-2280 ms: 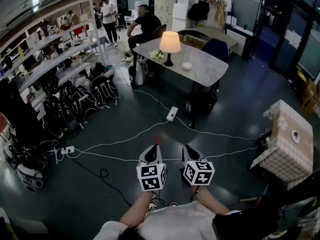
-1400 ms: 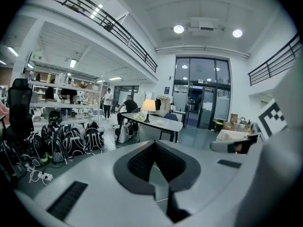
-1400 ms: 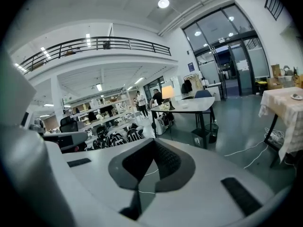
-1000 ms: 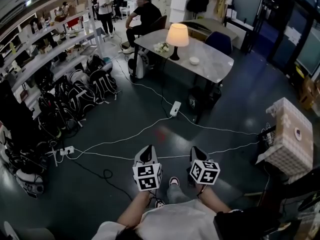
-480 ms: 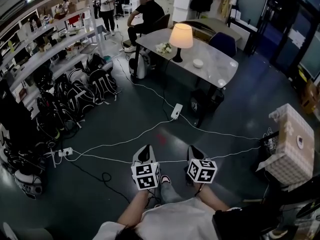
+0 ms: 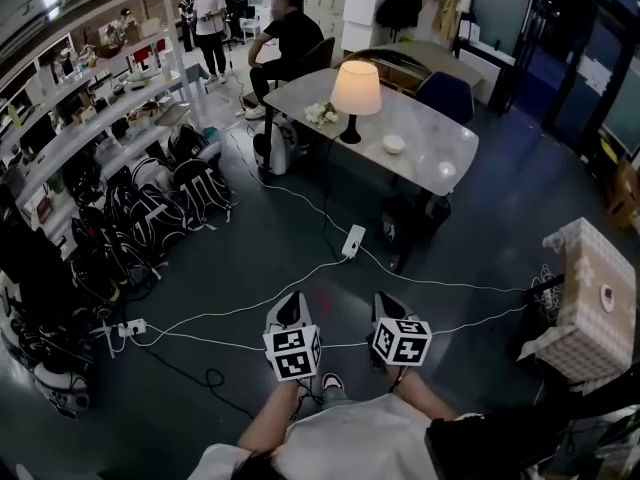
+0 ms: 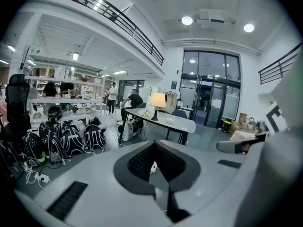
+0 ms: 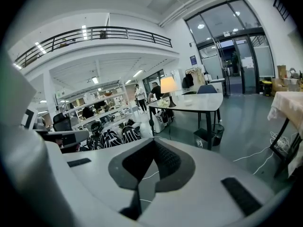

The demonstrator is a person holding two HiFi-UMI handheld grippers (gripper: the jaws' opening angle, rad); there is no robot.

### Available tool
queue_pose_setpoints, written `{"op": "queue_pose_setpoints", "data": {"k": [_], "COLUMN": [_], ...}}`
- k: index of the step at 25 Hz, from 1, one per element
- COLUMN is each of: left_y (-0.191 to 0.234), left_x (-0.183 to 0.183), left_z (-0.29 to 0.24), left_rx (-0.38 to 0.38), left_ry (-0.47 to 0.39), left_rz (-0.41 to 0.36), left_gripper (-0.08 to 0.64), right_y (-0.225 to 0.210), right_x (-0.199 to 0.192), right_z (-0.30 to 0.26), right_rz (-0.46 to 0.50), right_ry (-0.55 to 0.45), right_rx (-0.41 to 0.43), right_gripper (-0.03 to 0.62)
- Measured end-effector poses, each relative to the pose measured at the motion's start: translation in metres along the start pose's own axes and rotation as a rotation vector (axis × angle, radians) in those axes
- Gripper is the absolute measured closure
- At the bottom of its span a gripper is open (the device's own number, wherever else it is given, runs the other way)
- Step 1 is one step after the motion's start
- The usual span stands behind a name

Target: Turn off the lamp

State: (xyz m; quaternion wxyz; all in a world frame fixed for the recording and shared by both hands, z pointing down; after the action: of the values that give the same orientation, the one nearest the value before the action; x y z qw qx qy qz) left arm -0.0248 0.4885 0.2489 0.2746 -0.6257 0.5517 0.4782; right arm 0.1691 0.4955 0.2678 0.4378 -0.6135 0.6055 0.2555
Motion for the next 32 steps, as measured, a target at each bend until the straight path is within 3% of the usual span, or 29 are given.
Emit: {"op": "queue_pose_setpoints", "data": {"k": [16,26,32], "left_y": [-0.024,-0.003,0.007], "left_x": [0.039,0.04,0.051], "left_z": [-0.119,-0.146,-0.18], "left_rx": [-0.021,0.029,0.022], "left_ry": [0.015,0.067,0.081], "left_rz": [-0.046,-0.035,-0.054], "left_gripper": [0.561,0.561,0.561], "right_y": [-0.062,-0.066,-0.075], "right_x": [0.055,0.06,0.073], "right_z": [-0.089,-0.125,-0.155], "right_rz": [-0.009,-0.016,-0.035], "right_ry": [0.01,0.062,0.067], "right_rx": [0.007,0.033,0.01], "right_gripper": [0.594,0.594,0.594]}}
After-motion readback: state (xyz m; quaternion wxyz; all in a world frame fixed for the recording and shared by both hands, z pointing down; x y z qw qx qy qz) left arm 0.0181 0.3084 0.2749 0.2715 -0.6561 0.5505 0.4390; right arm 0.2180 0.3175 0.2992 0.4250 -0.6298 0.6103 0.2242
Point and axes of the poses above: the fingertips, and each gripper's own axes: z backward along the fingers, y to its left, x out of its top, the point moved 2 cm from there along z, backward along the fingers, and after that the axes turned 3 degrees about y, right-handed, at the moved point
